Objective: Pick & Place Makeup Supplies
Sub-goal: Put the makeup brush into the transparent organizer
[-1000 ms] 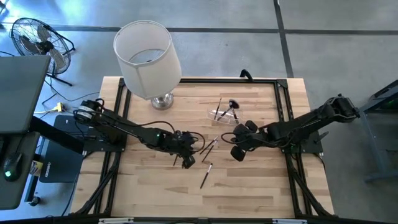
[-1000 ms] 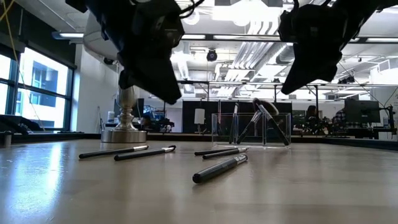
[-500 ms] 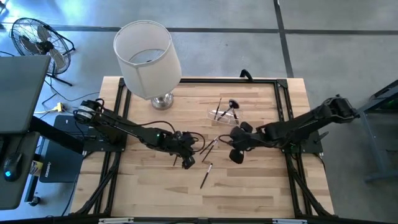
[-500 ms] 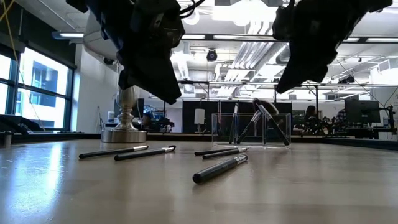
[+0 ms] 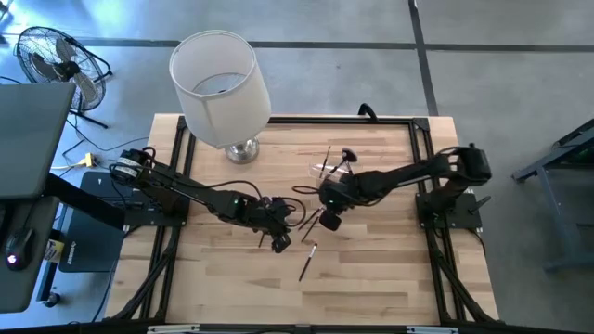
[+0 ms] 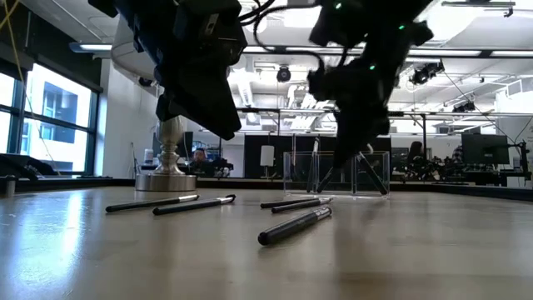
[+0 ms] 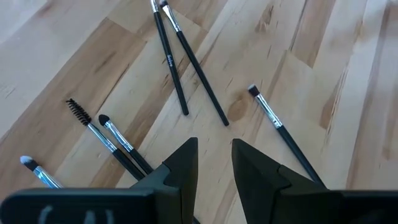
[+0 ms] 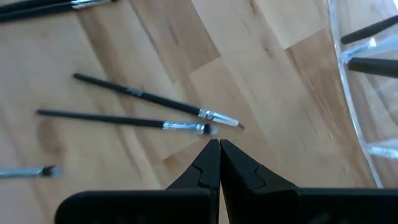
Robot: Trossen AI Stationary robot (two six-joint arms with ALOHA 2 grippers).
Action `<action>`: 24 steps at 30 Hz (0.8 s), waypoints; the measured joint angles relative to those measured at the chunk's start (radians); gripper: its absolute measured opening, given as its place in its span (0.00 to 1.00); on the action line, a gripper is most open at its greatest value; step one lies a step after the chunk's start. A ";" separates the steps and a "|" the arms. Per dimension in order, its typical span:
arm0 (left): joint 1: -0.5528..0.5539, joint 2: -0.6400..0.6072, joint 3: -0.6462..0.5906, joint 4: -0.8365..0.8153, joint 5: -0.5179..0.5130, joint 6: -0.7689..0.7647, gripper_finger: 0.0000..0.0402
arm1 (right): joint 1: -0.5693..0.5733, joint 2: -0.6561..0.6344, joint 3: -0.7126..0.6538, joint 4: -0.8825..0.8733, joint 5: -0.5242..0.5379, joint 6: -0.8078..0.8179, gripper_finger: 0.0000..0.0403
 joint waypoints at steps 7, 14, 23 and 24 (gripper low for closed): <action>0.000 0.000 0.000 0.000 0.005 -0.026 0.24 | -0.050 0.081 0.022 0.005 -0.029 -0.016 0.00; 0.000 0.000 0.000 -0.001 0.026 -0.026 0.24 | -0.063 0.093 0.023 0.053 0.007 -0.041 0.00; -0.007 0.000 0.000 -0.037 0.070 -0.090 0.24 | -0.073 0.104 0.008 0.057 -0.015 -0.009 0.00; -0.009 0.000 0.000 -0.044 0.070 -0.095 0.24 | -0.074 0.107 0.008 0.061 -0.014 -0.007 0.00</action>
